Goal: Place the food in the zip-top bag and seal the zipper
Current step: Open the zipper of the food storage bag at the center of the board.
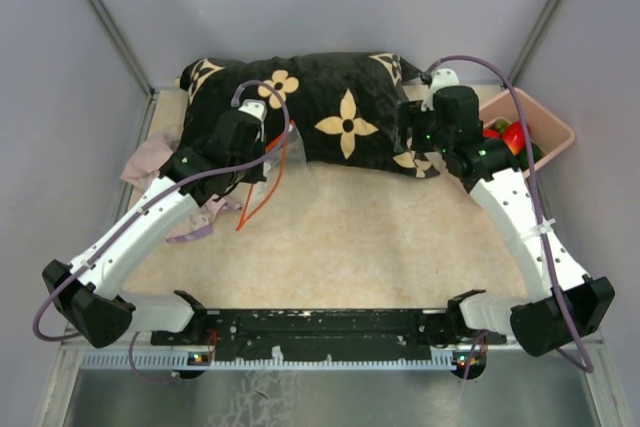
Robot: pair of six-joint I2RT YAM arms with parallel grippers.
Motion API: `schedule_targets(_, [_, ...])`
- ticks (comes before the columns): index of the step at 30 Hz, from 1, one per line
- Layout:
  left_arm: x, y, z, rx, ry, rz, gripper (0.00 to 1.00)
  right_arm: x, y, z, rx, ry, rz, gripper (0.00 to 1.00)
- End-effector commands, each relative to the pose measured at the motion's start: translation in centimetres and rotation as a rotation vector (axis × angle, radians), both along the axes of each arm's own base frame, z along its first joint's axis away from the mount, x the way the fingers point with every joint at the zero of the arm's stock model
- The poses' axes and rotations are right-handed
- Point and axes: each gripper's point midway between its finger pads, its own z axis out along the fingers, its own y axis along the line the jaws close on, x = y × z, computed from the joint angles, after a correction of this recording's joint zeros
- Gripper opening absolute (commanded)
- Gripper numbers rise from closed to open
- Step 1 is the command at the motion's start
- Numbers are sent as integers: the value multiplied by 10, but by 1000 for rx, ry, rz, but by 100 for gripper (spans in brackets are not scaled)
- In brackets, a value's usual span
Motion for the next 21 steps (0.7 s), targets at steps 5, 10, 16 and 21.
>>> schedule_targets(5, [-4, 3, 4, 63, 52, 51, 0, 15, 5, 14, 142, -46, 49, 74])
schedule_targets(10, [-1, -39, 3, -99, 52, -34, 0, 2, 41, 2, 256, -6, 159, 75])
schedule_targets(16, [11, -71, 8, -255, 14, -73, 0, -18, 83, 1, 316, 13, 270, 76])
schedule_targets(21, [16, -83, 4, -289, 29, -79, 0, -32, 116, 5, 411, 21, 357, 76])
